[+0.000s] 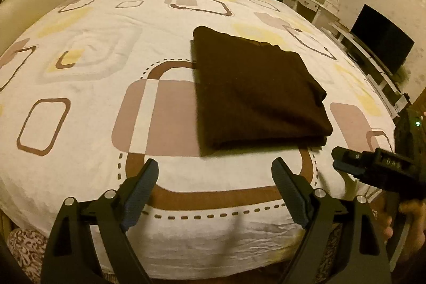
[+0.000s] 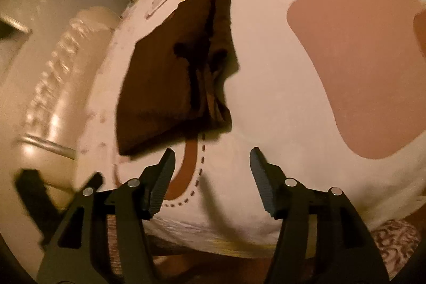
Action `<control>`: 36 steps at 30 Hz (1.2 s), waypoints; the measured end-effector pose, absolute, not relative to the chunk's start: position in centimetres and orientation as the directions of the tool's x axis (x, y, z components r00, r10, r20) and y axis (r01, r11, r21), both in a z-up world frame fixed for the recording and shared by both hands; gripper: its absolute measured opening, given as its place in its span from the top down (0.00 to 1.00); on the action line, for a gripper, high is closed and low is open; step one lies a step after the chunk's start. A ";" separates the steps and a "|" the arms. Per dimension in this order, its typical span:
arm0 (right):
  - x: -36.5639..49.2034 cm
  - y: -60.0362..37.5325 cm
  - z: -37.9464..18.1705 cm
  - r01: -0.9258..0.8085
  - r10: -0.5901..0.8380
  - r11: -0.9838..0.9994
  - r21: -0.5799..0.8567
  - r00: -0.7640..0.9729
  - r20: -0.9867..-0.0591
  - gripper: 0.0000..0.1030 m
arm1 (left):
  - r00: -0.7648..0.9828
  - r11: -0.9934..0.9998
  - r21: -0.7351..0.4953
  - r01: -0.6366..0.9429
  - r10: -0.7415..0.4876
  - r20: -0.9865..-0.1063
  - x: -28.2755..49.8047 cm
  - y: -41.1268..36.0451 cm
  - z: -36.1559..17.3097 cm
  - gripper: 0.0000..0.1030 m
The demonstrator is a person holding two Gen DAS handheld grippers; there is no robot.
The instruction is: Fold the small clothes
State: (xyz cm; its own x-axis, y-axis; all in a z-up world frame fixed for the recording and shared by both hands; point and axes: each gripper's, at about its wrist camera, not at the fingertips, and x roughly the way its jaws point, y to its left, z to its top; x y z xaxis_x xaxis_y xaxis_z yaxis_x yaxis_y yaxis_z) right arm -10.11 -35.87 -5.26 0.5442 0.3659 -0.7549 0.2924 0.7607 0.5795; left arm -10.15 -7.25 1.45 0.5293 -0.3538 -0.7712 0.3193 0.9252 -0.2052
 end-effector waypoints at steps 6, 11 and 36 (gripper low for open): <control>-11.0 -32.7 -3.5 0.276 0.164 0.887 0.370 0.560 -0.812 0.31 | 0.544 0.938 -0.172 0.301 -0.317 -0.777 -11.0 -7.1 1.6 0.16; -11.3 -31.2 -2.9 0.262 0.046 0.936 0.235 0.572 -0.819 0.26 | 0.577 0.951 -0.135 0.279 -0.278 -0.768 -11.3 -6.9 2.0 0.16; -11.4 -30.8 -3.2 0.267 -0.033 0.952 0.151 0.578 -0.816 0.20 | 0.603 0.968 -0.068 0.241 -0.205 -0.771 -11.5 -7.0 2.3 0.16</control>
State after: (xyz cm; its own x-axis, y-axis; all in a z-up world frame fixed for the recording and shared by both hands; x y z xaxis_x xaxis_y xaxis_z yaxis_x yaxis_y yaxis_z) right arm -11.38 -30.85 -3.17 0.5778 -0.0325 -0.8155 0.2669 0.9518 0.1511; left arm -11.52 -7.04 2.31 0.6032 -0.2045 -0.7709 0.2412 0.9681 -0.0681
